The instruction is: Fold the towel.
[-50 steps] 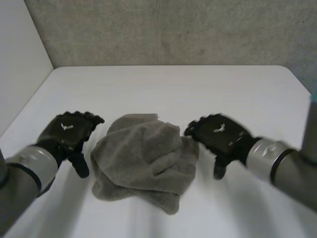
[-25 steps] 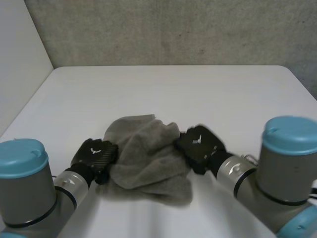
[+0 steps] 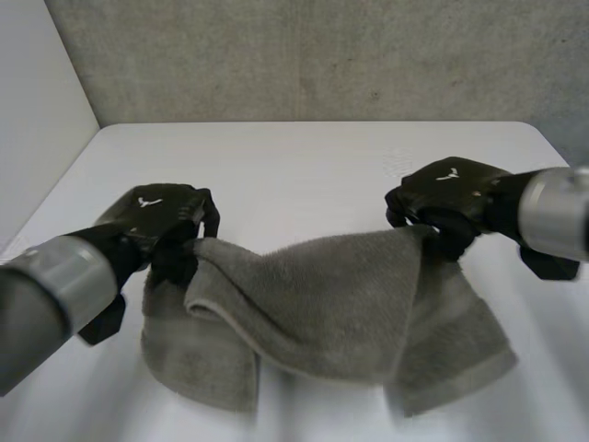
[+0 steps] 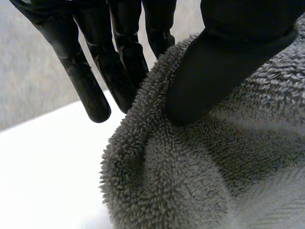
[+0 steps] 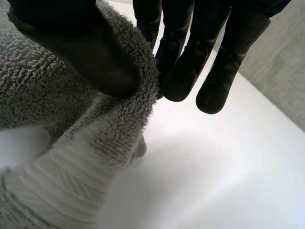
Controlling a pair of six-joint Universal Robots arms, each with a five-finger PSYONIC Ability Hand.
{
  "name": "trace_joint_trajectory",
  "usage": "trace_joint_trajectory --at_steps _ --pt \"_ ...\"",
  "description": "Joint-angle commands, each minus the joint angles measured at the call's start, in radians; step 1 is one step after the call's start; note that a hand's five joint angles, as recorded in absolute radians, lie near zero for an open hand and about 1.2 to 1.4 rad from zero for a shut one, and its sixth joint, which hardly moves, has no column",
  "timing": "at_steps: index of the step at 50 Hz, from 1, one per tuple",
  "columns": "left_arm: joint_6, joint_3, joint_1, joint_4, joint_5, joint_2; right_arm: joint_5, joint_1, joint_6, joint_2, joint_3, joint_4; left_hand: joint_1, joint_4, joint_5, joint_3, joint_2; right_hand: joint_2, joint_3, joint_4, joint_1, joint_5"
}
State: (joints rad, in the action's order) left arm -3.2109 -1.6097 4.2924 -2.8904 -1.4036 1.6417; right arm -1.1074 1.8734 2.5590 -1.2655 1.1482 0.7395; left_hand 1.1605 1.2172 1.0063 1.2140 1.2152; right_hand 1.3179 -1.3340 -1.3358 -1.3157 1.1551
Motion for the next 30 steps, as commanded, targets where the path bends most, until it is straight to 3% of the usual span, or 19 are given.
trace_joint_trajectory --at_steps 1,4,6,7,8,9,10,11,16,20,22,30 --pt "0.0 0.261 0.012 -0.059 -0.012 0.405 -0.142 0.102 0.03 0.429 -0.356 -0.044 0.236 0.179 0.215 0.182 0.181 0.078 -0.062 -0.06 -0.081 0.067" --pt "0.002 0.411 0.012 -0.066 -0.018 0.539 -0.195 0.125 0.033 0.508 -0.455 -0.068 0.236 0.179 0.215 0.182 0.181 0.078 -0.062 -0.06 -0.081 0.067" --pt "0.003 0.482 0.013 -0.069 -0.034 0.585 -0.299 0.142 0.038 0.619 -0.605 -0.142 0.236 0.179 0.215 0.182 0.181 0.078 -0.062 -0.06 -0.081 0.067" --pt "0.006 0.54 0.018 -0.075 -0.06 0.619 -0.299 0.142 0.038 0.62 -0.605 -0.143 -0.023 -0.079 -0.043 -0.076 -0.077 0.078 -0.062 -0.06 -0.081 0.067" --pt "0.006 0.541 0.018 -0.075 -0.06 0.619 -0.348 0.145 0.038 0.65 -0.654 -0.181 -0.025 -0.082 -0.045 -0.079 -0.08 -0.217 0.233 0.235 0.215 -0.229" --pt "0.005 0.582 0.02 -0.079 -0.086 0.642 -0.392 0.15 0.038 0.653 -0.666 -0.215 -0.589 -0.646 -0.609 -0.643 -0.644 -0.717 0.733 0.735 0.715 -0.729" --pt "0.0 0.603 0.02 -0.082 -0.109 0.65 -0.393 0.15 0.038 0.653 -0.667 -0.215 -0.986 -1.043 -1.006 -1.04 -1.041 -0.722 0.738 0.74 0.72 -0.734" --pt "0.0 0.603 0.02 -0.082 -0.109 0.65 -0.422 0.151 0.04 0.644 -0.662 -0.236 -0.986 -1.043 -1.006 -1.04 -1.041 -1.103 1.119 1.121 1.101 -1.115" --pt "-0.001 0.587 0.02 -0.075 -0.173 0.61 -0.44 0.153 0.067 0.537 -0.575 -0.252 -0.986 -1.043 -1.006 -1.04 -1.041 -1.143 1.16 1.161 1.141 -1.155" --pt "-0.003 0.457 0.02 -0.087 -0.206 0.471 -0.434 0.151 0.078 0.419 -0.444 -0.265 -0.986 -1.043 -1.006 -1.04 -1.041 -1.143 1.16 1.161 1.141 -1.155" --pt "-0.003 0.405 0.02 -0.096 -0.206 0.414 -0.43 0.151 0.066 0.301 -0.304 -0.282 -0.986 -1.043 -1.006 -1.04 -1.041 -1.143 1.16 1.161 1.141 -1.155" --pt "-0.004 0.118 0.003 -0.156 -0.206 0.146 -0.43 0.148 0.066 0.043 0.097 -0.38 -0.976 -1.033 -0.997 -1.03 -1.031 -1.143 1.16 1.161 1.141 -1.155"
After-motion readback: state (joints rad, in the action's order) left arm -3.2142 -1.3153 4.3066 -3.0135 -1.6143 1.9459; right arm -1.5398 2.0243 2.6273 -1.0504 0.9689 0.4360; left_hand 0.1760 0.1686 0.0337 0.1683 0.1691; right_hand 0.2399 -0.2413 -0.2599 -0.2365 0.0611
